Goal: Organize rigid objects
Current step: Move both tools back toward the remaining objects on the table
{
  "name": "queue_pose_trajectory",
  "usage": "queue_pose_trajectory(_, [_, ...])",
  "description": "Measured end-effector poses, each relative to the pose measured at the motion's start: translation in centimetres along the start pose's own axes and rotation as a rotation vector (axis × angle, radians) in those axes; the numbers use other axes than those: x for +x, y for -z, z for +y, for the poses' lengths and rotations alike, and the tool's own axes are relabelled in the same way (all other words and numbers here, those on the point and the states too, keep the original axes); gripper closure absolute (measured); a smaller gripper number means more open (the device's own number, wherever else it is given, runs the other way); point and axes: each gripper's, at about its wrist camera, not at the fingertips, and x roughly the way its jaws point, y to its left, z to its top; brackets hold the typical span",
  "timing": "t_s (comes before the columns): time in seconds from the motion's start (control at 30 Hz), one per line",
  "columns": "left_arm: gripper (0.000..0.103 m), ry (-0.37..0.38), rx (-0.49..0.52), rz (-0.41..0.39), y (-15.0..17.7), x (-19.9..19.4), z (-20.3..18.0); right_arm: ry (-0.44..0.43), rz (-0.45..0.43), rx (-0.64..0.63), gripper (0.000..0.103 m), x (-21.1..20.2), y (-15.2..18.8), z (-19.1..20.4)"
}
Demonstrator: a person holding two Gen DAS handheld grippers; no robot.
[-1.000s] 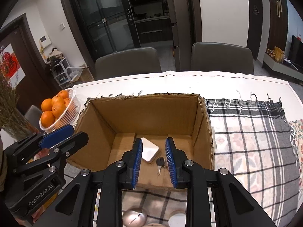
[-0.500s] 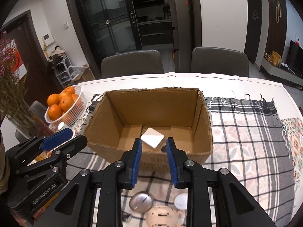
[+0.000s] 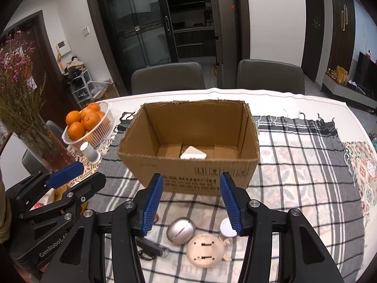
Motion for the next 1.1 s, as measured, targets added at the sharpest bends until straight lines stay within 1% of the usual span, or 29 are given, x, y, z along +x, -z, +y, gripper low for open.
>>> queue_pose_trajectory(0.17, [0.053,-0.009,0.007,-0.025,1.8,-1.3,-0.1,0.012,-0.018,-0.003,0.047,-1.0,1.7,0.3])
queue_pose_trajectory(0.3, [0.049,-0.02,0.011,-0.048,3.0,-2.0,-0.2,0.014,-0.035,-0.012,0.042,-1.7,2.9,0.5])
queue_pose_trajectory(0.43, [0.048,-0.028,0.023,-0.069,4.1,-2.7,-0.7,0.02,-0.055,-0.013,0.039,-2.3,4.2,0.5])
queue_pose_trajectory(0.53, [0.043,-0.035,0.032,-0.091,4.9,-3.1,-1.0,0.023,-0.073,-0.01,0.037,-2.8,5.0,0.4])
queue_pose_trajectory(0.6, [0.043,-0.038,0.037,-0.104,5.4,-3.3,-1.2,0.02,-0.088,-0.01,0.034,-3.1,5.7,0.3])
queue_pose_trajectory(0.8, [0.038,-0.037,0.037,-0.113,7.3,-3.3,-1.5,0.027,-0.12,-0.019,0.029,-3.5,7.4,0.1])
queue_pose_trajectory(1.0, [0.035,-0.031,0.025,-0.11,9.2,-3.0,-1.6,0.041,-0.133,-0.027,0.027,-3.5,9.0,0.0])
queue_pose_trajectory(1.1, [0.032,-0.022,0.022,-0.109,10.1,-2.8,-1.7,0.044,-0.135,-0.03,0.023,-3.3,9.9,-0.1])
